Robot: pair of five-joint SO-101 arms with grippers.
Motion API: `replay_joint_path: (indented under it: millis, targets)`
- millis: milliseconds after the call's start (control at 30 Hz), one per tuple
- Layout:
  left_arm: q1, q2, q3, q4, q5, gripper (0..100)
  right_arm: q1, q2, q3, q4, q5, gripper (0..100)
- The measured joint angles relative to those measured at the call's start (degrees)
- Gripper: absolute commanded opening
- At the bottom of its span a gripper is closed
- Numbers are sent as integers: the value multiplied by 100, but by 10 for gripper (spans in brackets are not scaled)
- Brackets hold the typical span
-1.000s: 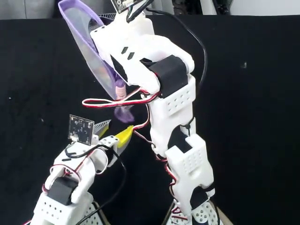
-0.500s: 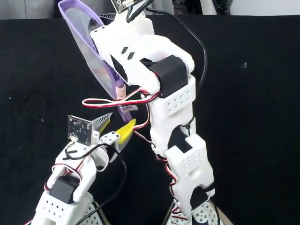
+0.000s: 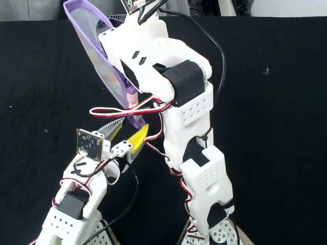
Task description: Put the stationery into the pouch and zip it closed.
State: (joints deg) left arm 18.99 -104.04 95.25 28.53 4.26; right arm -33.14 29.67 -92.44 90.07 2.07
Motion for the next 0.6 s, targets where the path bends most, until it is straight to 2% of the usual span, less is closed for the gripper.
replay_joint_path:
  millis: [367, 600]
  targets:
    - [0, 9, 26, -237, 0, 221, 0, 0, 0, 0, 0, 11]
    - [387, 9, 26, -237, -9, 221, 0, 0, 0, 0, 0, 11]
